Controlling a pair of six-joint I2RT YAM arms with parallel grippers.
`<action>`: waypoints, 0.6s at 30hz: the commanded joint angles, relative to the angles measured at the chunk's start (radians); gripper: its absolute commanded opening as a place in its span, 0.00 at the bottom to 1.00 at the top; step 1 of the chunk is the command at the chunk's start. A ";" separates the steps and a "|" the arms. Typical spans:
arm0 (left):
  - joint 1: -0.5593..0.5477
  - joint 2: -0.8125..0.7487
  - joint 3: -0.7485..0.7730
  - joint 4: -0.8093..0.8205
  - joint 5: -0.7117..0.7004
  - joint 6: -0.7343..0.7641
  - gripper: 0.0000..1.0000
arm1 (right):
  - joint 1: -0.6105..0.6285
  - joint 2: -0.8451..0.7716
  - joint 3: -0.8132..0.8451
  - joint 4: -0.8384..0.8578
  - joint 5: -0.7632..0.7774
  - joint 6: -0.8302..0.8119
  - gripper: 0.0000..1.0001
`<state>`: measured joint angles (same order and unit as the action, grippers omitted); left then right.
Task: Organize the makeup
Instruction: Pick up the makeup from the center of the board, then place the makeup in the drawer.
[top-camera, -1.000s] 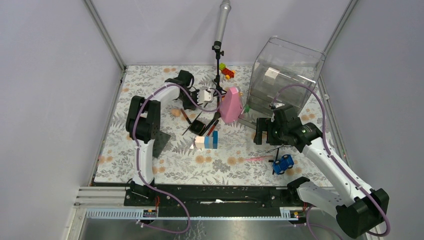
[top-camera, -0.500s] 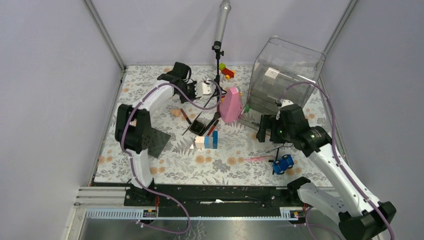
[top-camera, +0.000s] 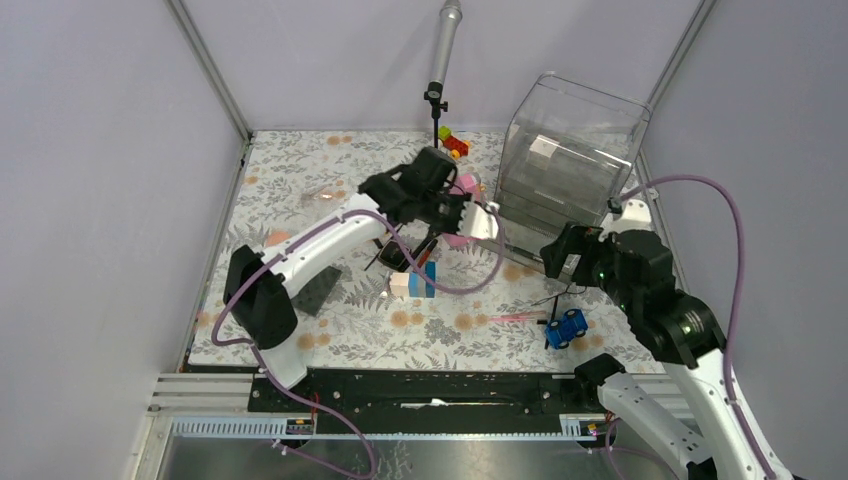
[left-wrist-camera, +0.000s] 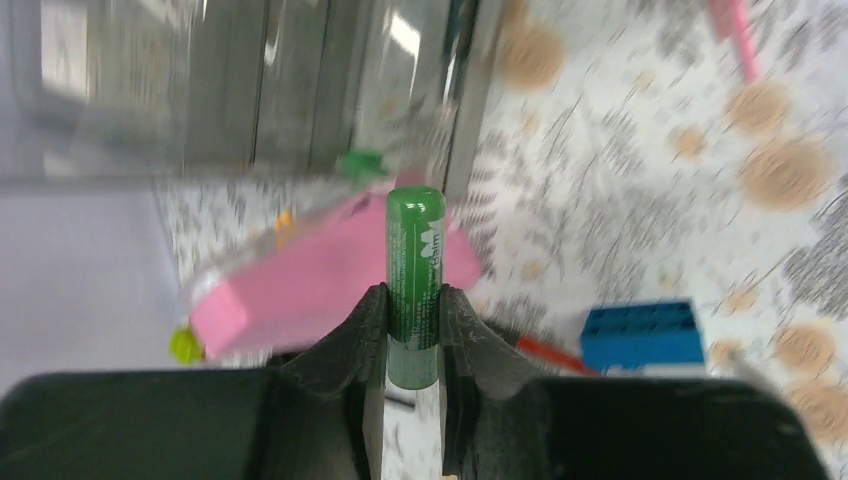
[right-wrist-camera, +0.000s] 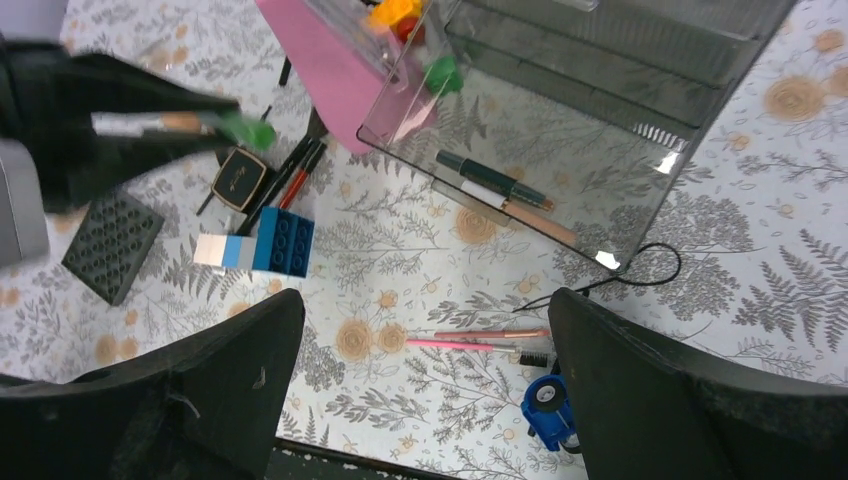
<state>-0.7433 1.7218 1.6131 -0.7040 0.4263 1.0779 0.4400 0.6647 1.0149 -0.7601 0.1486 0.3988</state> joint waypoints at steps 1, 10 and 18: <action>-0.114 0.026 0.015 0.091 0.078 -0.031 0.00 | -0.003 -0.052 0.040 -0.015 0.100 0.024 1.00; -0.170 0.285 0.278 0.103 0.054 -0.001 0.00 | -0.003 -0.142 0.040 -0.041 0.141 0.048 1.00; -0.176 0.441 0.342 0.216 -0.024 -0.011 0.00 | -0.003 -0.163 0.034 -0.055 0.146 0.065 1.00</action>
<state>-0.9127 2.1227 1.9045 -0.5877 0.4351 1.0679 0.4400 0.5121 1.0214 -0.8074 0.2543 0.4461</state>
